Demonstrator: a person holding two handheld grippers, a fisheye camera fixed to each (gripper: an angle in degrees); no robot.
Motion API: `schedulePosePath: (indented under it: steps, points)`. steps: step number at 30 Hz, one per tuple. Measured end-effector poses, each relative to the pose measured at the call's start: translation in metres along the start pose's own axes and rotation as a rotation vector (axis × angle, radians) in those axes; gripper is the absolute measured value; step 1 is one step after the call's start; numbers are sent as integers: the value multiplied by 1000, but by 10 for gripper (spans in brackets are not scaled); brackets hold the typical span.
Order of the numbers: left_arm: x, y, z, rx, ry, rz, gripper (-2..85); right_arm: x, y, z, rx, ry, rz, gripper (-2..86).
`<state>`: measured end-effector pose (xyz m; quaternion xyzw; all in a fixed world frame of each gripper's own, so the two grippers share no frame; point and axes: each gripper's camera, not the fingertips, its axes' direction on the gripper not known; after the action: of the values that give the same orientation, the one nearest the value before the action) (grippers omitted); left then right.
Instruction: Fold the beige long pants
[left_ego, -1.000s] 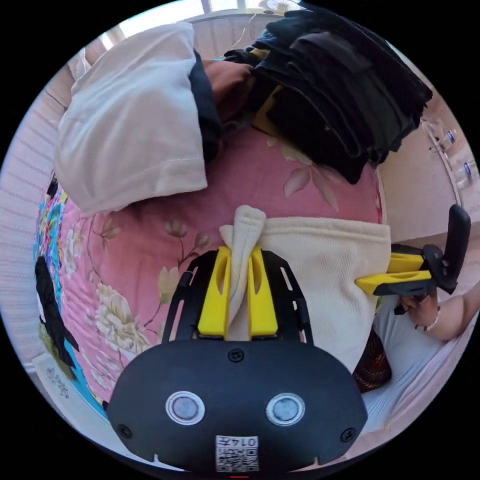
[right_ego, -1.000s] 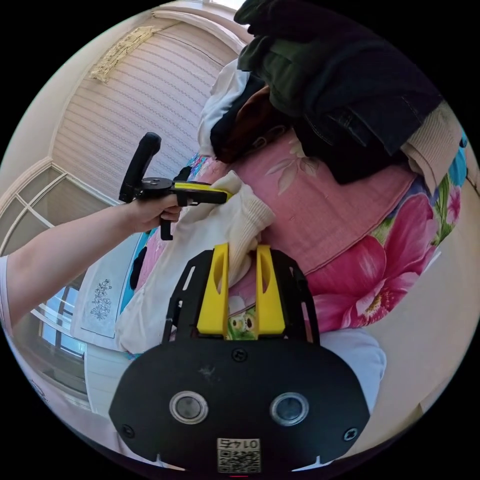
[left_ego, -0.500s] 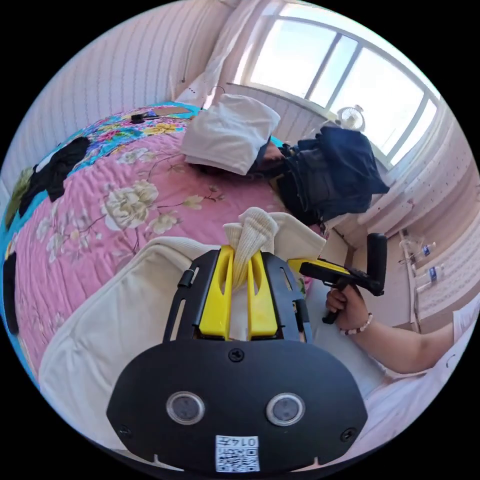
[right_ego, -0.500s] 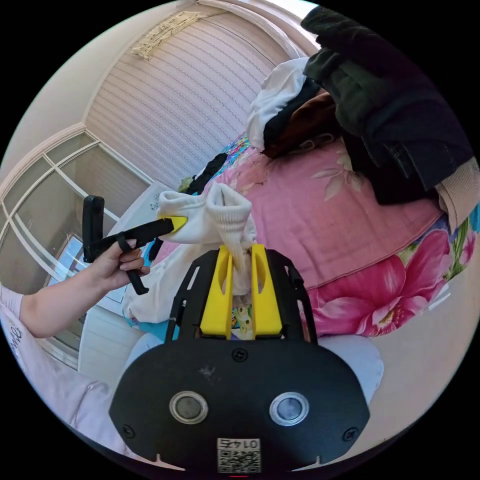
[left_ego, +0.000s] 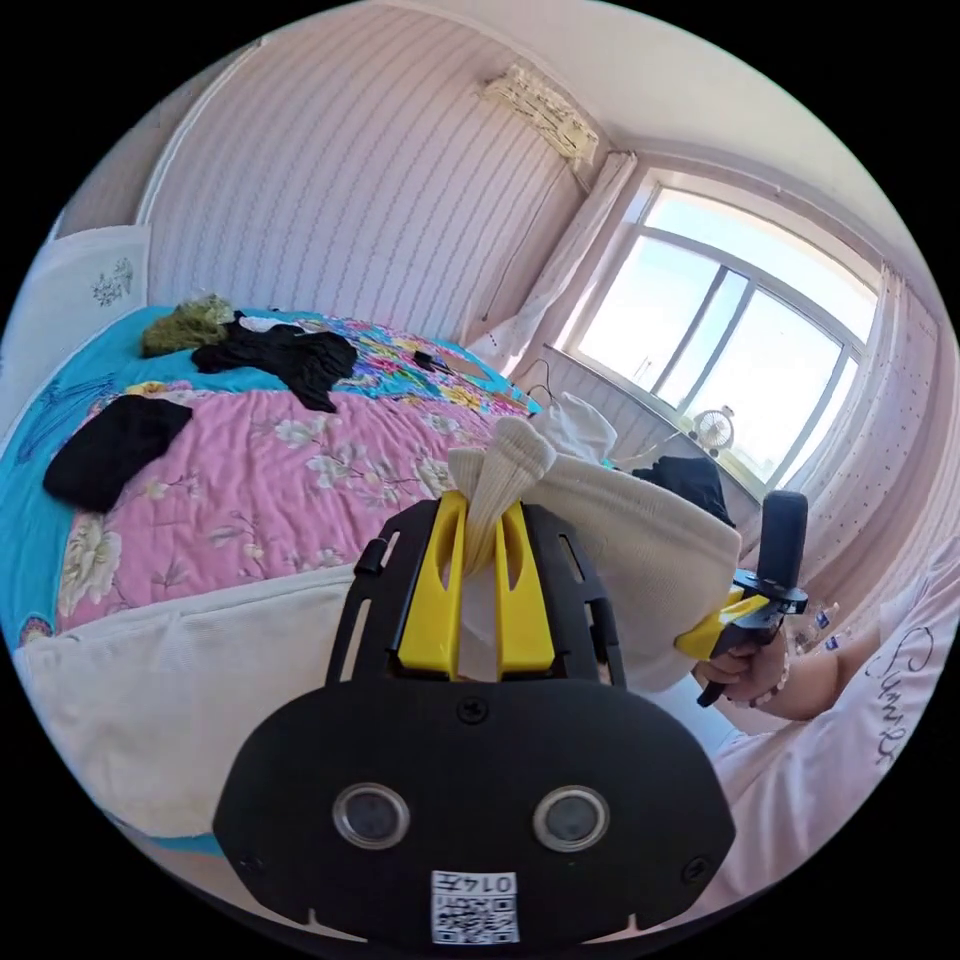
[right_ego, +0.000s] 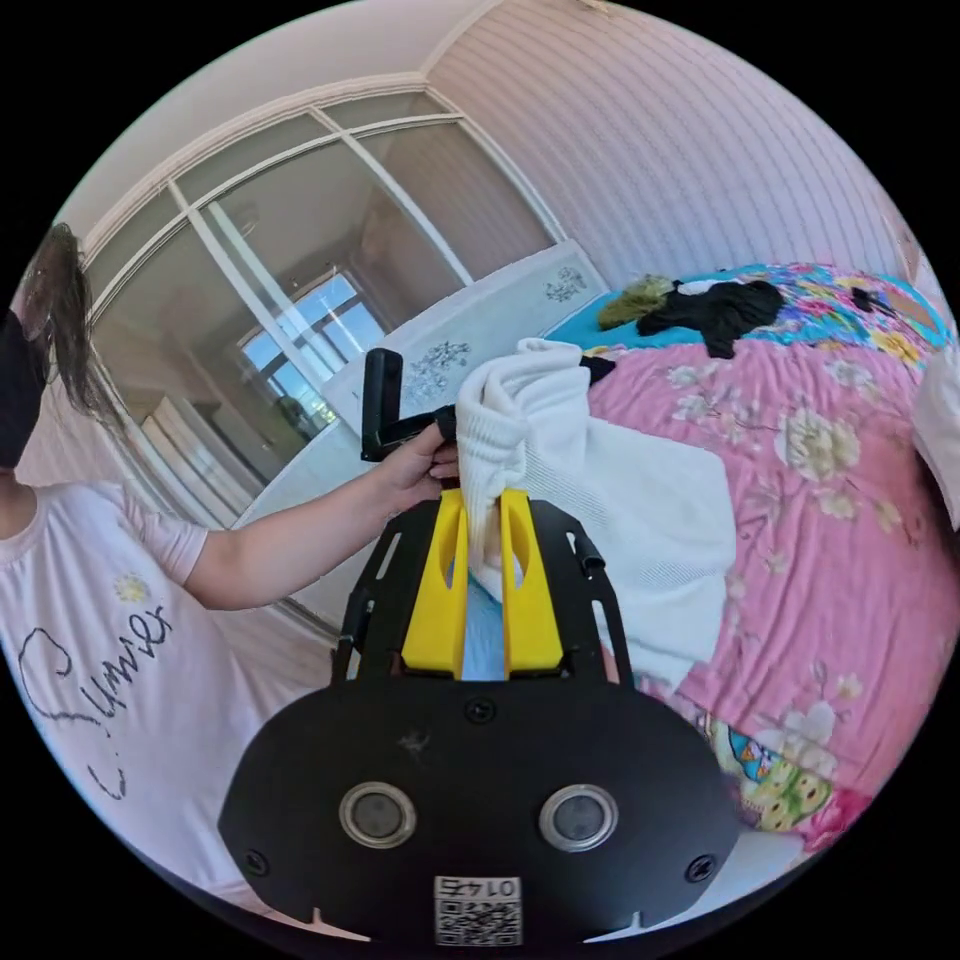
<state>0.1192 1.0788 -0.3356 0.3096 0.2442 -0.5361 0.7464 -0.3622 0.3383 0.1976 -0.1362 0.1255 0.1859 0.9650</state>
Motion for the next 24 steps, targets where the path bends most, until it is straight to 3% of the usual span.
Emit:
schedulePosePath:
  steps: [4, 7, 9, 12, 14, 15, 18, 24]
  points:
    - [-73, 3, -107, 146, -109, -66, 55, -64, -91, 86, -100, -172, -192, 58]
    - [-130, 16, -201, 181, -384, -129, 74, -124, -153, 167, -177, -241, -299, 68]
    - [-181, 51, -272, 161, -635, -308, 70, -156, -179, 222, -231, -276, -331, 79]
    - [-214, 117, -337, 132, -813, -437, 67, -181, -197, 316, -420, -198, -324, 88]
    - [-225, 157, -357, 107, -821, -505, 72, -168, -192, 364, -650, -97, -201, 75]
    - [-230, 182, -363, 82, -800, -537, 78, -164, -190, 366, -666, -101, -184, 74]
    - [-239, 231, -358, 20, -705, -620, 88, -139, -180, 334, -607, -211, -175, 74]
    - [-265, 286, -362, 239, -590, -886, 161, -50, -170, 225, -439, 57, 146, 107]
